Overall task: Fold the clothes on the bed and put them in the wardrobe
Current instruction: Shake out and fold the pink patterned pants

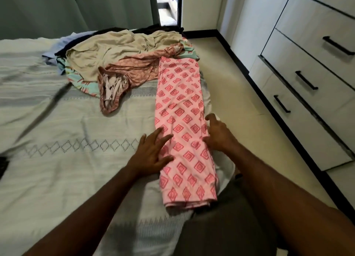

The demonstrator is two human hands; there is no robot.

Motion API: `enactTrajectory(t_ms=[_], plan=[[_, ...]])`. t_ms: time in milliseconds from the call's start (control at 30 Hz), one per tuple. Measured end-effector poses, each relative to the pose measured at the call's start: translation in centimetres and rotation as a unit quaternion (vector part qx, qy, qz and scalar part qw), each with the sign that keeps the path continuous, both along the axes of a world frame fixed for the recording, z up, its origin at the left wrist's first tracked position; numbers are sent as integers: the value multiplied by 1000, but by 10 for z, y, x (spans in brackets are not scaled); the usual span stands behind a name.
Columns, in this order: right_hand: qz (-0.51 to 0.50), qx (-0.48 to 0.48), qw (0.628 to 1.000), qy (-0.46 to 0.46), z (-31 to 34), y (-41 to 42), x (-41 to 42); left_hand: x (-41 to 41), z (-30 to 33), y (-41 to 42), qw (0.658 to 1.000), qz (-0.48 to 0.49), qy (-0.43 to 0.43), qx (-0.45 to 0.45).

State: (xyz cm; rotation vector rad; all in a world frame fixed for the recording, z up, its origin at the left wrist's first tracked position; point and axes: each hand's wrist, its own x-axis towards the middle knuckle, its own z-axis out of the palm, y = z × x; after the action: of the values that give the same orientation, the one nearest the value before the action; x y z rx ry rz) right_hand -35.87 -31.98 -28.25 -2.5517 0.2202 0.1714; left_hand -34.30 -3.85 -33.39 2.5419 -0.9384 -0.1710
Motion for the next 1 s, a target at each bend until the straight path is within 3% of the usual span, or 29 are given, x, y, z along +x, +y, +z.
enactTrajectory(t_ms=[67, 133, 200, 300, 467, 633, 700, 800, 900, 1000], plan=[[44, -73, 995, -47, 6, 3, -19, -23, 5, 11, 996, -22, -82, -28], [175, -178, 965, -79, 15, 7, -39, -47, 2, 23, 982, -47, -178, -38], [319, -245, 915, -43, 22, 10, -56, -68, -2, 34, 967, -101, -229, -34], [453, -276, 847, 41, 26, 10, -86, -96, -2, 43, 948, -169, -269, -14], [517, -309, 798, 27, 20, -2, -112, -111, 6, 38, 950, -181, -255, 8], [537, -285, 793, 23, 5, -2, -113, -103, 2, 28, 973, -150, -165, 61], [507, -231, 829, 46, 2, -1, -115, -99, 1, 20, 985, -116, -112, 64], [402, -46, 908, 105, 5, 0, -112, -93, 13, 12, 992, -67, 54, -90], [220, 225, 945, 87, 9, 0, -99, -73, 37, 8, 923, 5, 287, -255], [46, 361, 931, 23, 14, 2, -77, -48, 54, -4, 868, 82, 341, -353]])
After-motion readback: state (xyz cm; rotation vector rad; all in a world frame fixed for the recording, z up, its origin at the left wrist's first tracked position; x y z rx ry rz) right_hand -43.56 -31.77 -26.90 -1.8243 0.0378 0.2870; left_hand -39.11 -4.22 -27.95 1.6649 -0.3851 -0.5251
